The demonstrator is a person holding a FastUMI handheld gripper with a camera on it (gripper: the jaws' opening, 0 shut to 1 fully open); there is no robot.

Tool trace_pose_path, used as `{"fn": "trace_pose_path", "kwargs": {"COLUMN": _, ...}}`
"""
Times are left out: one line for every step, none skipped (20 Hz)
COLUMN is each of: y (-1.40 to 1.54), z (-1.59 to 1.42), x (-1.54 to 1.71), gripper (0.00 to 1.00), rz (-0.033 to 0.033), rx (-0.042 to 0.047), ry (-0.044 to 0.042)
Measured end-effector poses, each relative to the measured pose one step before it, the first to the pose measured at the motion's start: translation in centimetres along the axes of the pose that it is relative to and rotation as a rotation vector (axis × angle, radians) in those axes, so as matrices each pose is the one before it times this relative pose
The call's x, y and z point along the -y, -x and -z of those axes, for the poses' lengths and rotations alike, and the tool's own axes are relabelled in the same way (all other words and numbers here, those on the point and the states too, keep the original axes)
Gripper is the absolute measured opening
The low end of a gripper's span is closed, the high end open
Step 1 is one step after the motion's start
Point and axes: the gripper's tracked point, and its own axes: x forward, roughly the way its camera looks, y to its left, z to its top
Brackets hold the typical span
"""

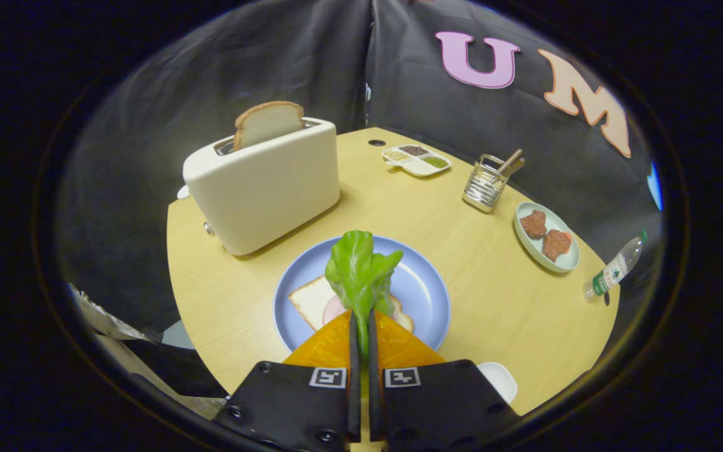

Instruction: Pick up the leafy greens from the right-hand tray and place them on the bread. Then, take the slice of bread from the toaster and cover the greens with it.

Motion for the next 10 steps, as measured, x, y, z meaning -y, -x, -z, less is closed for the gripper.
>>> {"fn": "trace_pose_path", "kwargs": {"y": -0.262, "z": 0.018, "x": -0.225, "gripper": 0.08, "rz": -0.00411, "rx": -0.00515, "ry": -0.00074}}
{"fn": "trace_pose_path", "kwargs": {"y": -0.336, "z": 0.013, "x": -0.323, "gripper": 0.08, "rz": -0.00661, "rx": -0.00493, "ry": -0.00037}}
{"fn": "trace_pose_path", "kwargs": {"y": -0.277, "z": -0.043, "x": -0.292, "gripper": 0.08, "rz": -0.00526, "rx": -0.00234, "ry": 0.00252}}
{"fn": "trace_pose_path", "kwargs": {"y": -0.323, "z": -0.105, "x": -0.302, "gripper": 0.09, "rz": -0.00483, "rx": -0.00121, "ry": 0.00218}}
{"fn": "trace_pose_path", "kwargs": {"y": -0.157, "z": -0.078, "x": -0.384, "gripper": 0.08, "rz": -0.00882, "rx": -0.00223, "ry": 0.00005}}
{"fn": "trace_pose_path", "kwargs": {"y": -0.146, "z": -0.046, "x": -0.318, "gripper": 0.08, "rz": -0.00629, "rx": -0.00152, "ry": 0.00061}}
{"fn": "trace_pose_path", "kwargs": {"y": -0.178, "z": -0.048, "x": -0.352, "gripper": 0.09, "rz": -0.00982, "rx": -0.00206, "ry": 0.00091}}
{"fn": "trace_pose_path", "kwargs": {"y": -0.259, "z": -0.024, "x": -0.288, "gripper": 0.09, "rz": -0.00431, "rx": -0.00146, "ry": 0.00365}}
{"fn": "trace_pose_path", "kwargs": {"y": -0.235, "z": -0.029, "x": -0.11, "gripper": 0.09, "rz": 0.00329, "rx": -0.00399, "ry": 0.00637}}
{"fn": "trace_pose_path", "kwargs": {"y": -0.203, "z": 0.099, "x": -0.165, "gripper": 0.08, "rz": 0.00056, "rx": -0.00895, "ry": 0.00279}}
